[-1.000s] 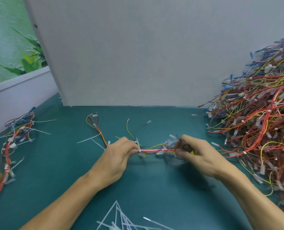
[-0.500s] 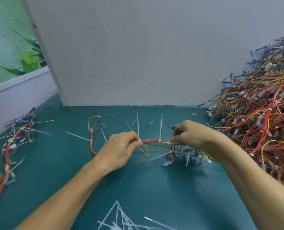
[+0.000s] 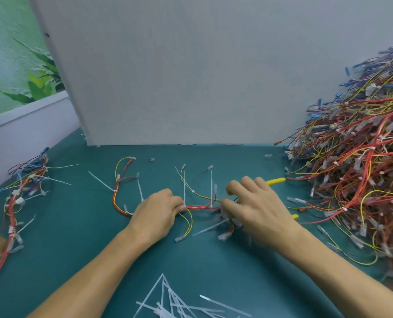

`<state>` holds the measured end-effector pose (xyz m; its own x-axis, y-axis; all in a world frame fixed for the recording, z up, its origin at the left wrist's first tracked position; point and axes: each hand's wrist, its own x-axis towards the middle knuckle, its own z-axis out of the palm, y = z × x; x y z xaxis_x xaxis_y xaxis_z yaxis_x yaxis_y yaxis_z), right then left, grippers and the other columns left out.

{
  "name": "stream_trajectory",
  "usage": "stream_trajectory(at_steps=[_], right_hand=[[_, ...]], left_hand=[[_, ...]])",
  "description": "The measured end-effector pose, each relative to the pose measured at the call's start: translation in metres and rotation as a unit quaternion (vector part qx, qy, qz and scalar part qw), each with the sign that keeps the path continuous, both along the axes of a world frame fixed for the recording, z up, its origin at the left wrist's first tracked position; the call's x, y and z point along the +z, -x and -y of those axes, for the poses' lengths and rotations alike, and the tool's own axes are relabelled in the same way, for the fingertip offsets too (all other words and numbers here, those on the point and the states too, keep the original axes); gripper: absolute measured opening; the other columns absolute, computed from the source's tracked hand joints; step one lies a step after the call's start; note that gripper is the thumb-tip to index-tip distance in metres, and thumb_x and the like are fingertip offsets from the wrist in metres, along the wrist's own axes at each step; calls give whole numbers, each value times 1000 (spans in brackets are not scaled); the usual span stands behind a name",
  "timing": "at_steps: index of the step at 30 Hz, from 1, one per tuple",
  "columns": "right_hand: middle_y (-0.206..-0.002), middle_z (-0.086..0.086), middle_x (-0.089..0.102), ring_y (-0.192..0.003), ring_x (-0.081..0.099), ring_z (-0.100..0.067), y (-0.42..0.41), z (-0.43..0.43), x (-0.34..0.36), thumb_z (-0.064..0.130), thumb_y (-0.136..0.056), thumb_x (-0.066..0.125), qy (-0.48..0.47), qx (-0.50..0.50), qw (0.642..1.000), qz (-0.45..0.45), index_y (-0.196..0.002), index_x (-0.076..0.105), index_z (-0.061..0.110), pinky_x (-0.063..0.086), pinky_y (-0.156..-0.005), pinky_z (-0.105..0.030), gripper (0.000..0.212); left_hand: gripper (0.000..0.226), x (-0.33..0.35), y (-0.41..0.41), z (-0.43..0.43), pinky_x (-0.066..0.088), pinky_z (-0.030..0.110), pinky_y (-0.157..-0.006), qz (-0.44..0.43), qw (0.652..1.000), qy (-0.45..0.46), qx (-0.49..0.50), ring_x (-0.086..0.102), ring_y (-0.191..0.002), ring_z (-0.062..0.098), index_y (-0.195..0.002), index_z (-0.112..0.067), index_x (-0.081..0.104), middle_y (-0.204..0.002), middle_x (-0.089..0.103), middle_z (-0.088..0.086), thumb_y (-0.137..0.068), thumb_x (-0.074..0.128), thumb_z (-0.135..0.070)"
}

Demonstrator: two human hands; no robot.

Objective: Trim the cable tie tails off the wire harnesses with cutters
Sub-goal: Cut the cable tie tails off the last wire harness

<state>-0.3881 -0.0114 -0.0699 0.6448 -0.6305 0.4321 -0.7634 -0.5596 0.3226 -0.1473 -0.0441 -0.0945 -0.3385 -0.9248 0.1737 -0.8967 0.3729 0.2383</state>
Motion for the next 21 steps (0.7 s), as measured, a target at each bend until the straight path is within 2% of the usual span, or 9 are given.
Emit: stream_trajectory(at_steps=[2,6,9,11,13,14,17,19,21], right_hand=[[-82,-1,56,-68,48,-25,-3,-4,-7,16,-88,58,33,46,998,-30,-75,58,21,37,-57,-36,14],[-78,1,53,-67,48,-23,-3,-8,-16,12,-88,60,63,72,993,-63,-69,54,20,37,-56,-34,22],[-78,1,57,-67,50,-24,-2,-7,-13,8,-88,58,60,74,994,-48,-69,56,18,40,-57,-35,21],[-74,3,58,-67,51,-24,-3,-11,-12,7,-82,61,18,70,997,7,-70,59,16,39,-57,-34,15],[-66,5,54,-66,50,-23,-5,-18,-16,10,-75,65,-26,72,996,55,-67,58,17,38,-55,-34,12],[-65,5,52,-65,49,-23,-7,-23,-19,10,-72,66,-45,75,994,63,-67,58,18,38,-54,-33,13],[-67,7,54,-67,48,-22,-9,-37,-24,8,-63,66,-104,71,991,55,-71,61,19,41,-55,-33,14],[-72,7,58,-73,50,-22,-8,-42,-19,6,-65,61,-150,60,986,44,-75,61,19,43,-58,-35,17],[-78,5,60,-82,50,-22,-6,-44,-7,6,-69,55,-216,50,975,34,-80,60,20,43,-67,-37,18]], left_hand=[[27,4,1,2,48,36,-76,8,1000,-5,0,57,-94,21,-99,-22,66,-93,57,-2,-99,45,-39],[10,11,-6,5,50,36,-77,-72,996,-45,-2,58,-84,13,-87,-25,66,-82,65,-11,-90,62,-34],[8,14,-12,3,50,36,-76,-88,994,-57,-31,59,-78,10,-83,-24,66,-75,66,-12,-88,65,-31],[8,14,-13,0,49,36,-78,-76,995,-54,-43,59,-83,10,-85,-24,67,-81,65,-12,-89,64,-31],[11,11,-12,-6,46,35,-84,-42,998,-19,-42,56,-91,13,-89,-22,69,-90,63,-9,-88,66,-32],[10,11,-10,-10,44,33,-85,-24,998,28,-43,53,-92,15,-87,-20,70,-93,60,-7,-85,70,-30],[11,15,1,-27,44,28,-78,-65,980,137,-132,56,-84,19,-79,-14,68,-88,62,-1,-75,77,-8],[16,16,14,-38,46,23,-86,-97,960,98,-243,59,-93,15,-95,-11,72,-99,67,-1,-82,66,-5],[29,11,23,-45,42,20,-97,-110,949,23,-295,58,-108,12,-116,-12,68,-119,65,-3,-89,57,-7]])
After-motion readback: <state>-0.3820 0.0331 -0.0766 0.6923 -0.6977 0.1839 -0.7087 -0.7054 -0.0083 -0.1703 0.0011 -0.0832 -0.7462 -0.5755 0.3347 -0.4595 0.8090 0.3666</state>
